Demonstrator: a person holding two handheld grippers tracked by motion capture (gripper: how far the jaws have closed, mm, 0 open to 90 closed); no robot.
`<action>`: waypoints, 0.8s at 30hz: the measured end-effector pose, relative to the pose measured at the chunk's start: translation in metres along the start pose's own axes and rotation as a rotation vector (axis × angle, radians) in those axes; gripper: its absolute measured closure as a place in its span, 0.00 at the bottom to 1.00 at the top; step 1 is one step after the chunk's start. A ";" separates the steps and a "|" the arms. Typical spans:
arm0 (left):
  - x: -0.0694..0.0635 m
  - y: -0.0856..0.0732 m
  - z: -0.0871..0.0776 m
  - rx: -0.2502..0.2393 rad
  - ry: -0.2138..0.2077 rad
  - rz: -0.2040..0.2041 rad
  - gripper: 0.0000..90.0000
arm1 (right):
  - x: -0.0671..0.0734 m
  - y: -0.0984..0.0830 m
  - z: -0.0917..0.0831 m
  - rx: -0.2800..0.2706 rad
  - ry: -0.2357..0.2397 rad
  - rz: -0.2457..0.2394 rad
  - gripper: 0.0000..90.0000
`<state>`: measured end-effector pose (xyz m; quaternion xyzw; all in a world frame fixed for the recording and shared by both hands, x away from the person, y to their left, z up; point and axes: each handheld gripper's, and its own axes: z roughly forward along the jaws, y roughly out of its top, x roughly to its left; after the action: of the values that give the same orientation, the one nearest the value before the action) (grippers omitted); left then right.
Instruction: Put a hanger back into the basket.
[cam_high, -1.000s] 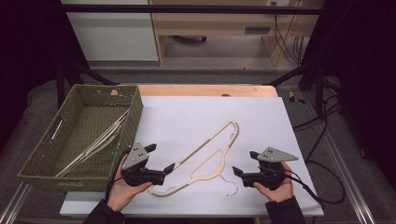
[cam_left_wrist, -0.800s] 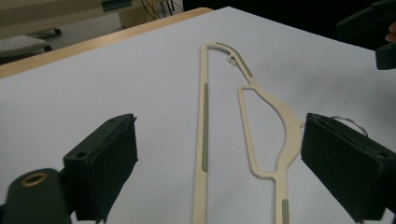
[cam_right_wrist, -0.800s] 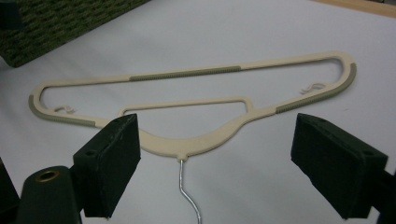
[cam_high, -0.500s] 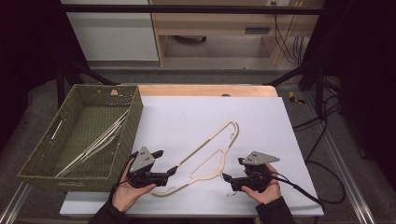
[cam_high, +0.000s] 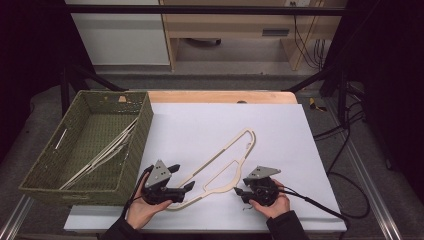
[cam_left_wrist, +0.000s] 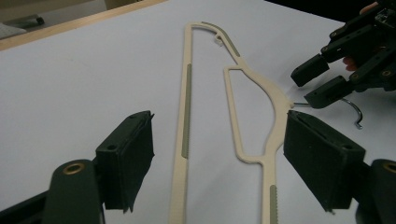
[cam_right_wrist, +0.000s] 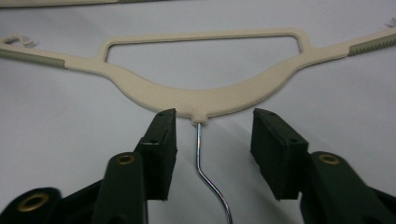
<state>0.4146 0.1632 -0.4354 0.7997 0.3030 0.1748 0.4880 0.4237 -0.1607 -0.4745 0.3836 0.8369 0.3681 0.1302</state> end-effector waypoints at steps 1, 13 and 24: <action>0.000 0.000 0.000 0.000 -0.004 -0.004 0.25 | 0.001 0.000 0.000 0.004 0.004 0.008 0.64; -0.005 -0.003 0.004 0.009 -0.029 -0.001 0.14 | 0.012 0.003 0.006 0.060 -0.028 -0.061 0.88; -0.011 -0.001 0.008 0.013 -0.043 0.008 0.15 | 0.010 0.004 0.006 0.080 -0.029 -0.021 0.99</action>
<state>0.4102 0.1506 -0.4396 0.8076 0.2904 0.1574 0.4886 0.4223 -0.1485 -0.4751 0.3848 0.8531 0.3273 0.1306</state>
